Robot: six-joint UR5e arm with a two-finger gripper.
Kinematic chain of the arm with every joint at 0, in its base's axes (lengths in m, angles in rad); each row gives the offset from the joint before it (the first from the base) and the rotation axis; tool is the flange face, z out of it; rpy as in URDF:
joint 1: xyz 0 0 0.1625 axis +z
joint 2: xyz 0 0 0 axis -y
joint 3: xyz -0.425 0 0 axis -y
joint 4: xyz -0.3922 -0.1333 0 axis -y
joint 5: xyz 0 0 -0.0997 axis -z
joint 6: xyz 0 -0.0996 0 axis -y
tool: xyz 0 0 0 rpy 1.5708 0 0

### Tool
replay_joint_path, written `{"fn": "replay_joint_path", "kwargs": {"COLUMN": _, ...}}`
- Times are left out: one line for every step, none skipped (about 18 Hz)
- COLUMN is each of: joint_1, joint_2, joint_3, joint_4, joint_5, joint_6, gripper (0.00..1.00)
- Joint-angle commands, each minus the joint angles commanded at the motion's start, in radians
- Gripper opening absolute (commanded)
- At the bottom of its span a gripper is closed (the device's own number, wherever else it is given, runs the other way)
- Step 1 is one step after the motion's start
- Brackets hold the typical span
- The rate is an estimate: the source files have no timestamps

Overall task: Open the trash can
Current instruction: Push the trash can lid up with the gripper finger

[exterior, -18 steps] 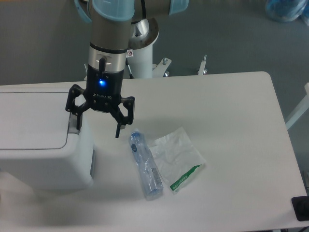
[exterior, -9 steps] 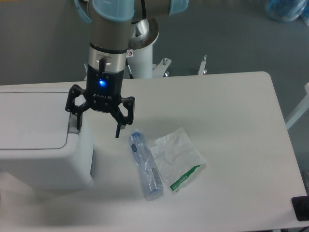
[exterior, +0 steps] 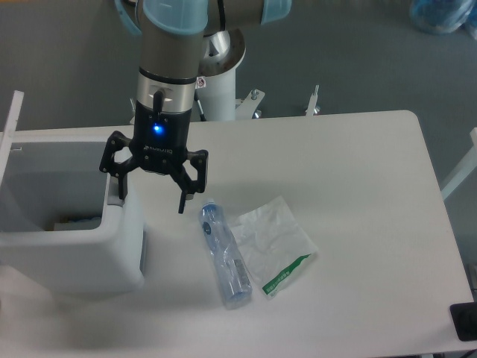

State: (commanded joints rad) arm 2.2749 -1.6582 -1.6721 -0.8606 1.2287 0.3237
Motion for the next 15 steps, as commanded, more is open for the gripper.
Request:
{"fn": "replay_joint_path", "kwargs": {"joint_1": 0.002, "joint_2": 0.002, "joint_3": 0.009, "joint_4": 0.002, "joint_5": 0.000, "joint_6": -0.003, "gripper": 1.00}}
{"fn": "replay_joint_path", "kwargs": {"joint_1": 0.003, "joint_2": 0.000, "joint_3": 0.021, "joint_4": 0.000, "joint_5": 0.000, "joint_6": -0.005, "gripper": 1.00}}
{"fn": "replay_joint_path", "kwargs": {"joint_1": 0.003, "joint_2": -0.002, "joint_3": 0.035, "joint_4": -0.002, "joint_5": 0.000, "joint_6": -0.005, "gripper": 1.00}}
{"fn": "replay_joint_path", "kwargs": {"joint_1": 0.008, "joint_2": -0.002, "joint_3": 0.047, "joint_4": -0.002, "joint_5": 0.002, "joint_6": -0.005, "gripper": 1.00}}
{"fn": "replay_joint_path", "kwargs": {"joint_1": 0.011, "joint_2": -0.002, "joint_3": 0.057, "joint_4": -0.002, "joint_5": 0.006, "joint_6": 0.006, "gripper": 1.00}}
{"fn": "replay_joint_path", "kwargs": {"joint_1": 0.014, "joint_2": -0.005, "joint_3": 0.063, "joint_4": -0.002, "joint_5": 0.008, "joint_6": 0.009, "gripper": 1.00}}
{"fn": "replay_joint_path", "kwargs": {"joint_1": 0.021, "joint_2": -0.005, "joint_3": 0.063, "joint_4": 0.000, "joint_5": 0.012, "joint_6": 0.017, "gripper": 1.00}}
{"fn": "replay_joint_path", "kwargs": {"joint_1": 0.032, "joint_2": -0.003, "joint_3": 0.061, "joint_4": -0.002, "joint_5": 0.021, "joint_6": 0.027, "gripper": 1.00}}
{"fn": "replay_joint_path", "kwargs": {"joint_1": 0.043, "joint_2": -0.003, "joint_3": 0.060, "joint_4": -0.002, "joint_5": 0.040, "joint_6": 0.034, "gripper": 1.00}}
{"fn": "replay_joint_path", "kwargs": {"joint_1": 0.057, "joint_2": -0.002, "joint_3": 0.057, "joint_4": -0.005, "joint_5": 0.055, "joint_6": 0.047, "gripper": 1.00}}
{"fn": "replay_joint_path", "kwargs": {"joint_1": 0.064, "joint_2": 0.000, "joint_3": 0.052, "joint_4": -0.005, "joint_5": 0.070, "joint_6": 0.072, "gripper": 1.00}}
{"fn": "replay_joint_path", "kwargs": {"joint_1": 0.067, "joint_2": 0.000, "joint_3": 0.048, "joint_4": -0.006, "joint_5": 0.089, "joint_6": 0.101, "gripper": 1.00}}
{"fn": "replay_joint_path", "kwargs": {"joint_1": 0.072, "joint_2": 0.000, "joint_3": 0.045, "joint_4": -0.006, "joint_5": 0.106, "joint_6": 0.127, "gripper": 1.00}}
{"fn": "replay_joint_path", "kwargs": {"joint_1": 0.086, "joint_2": -0.002, "joint_3": 0.040, "joint_4": -0.008, "joint_5": 0.124, "joint_6": 0.149, "gripper": 1.00}}
{"fn": "replay_joint_path", "kwargs": {"joint_1": 0.104, "joint_2": 0.000, "joint_3": 0.034, "joint_4": -0.008, "joint_5": 0.135, "joint_6": 0.158, "gripper": 1.00}}
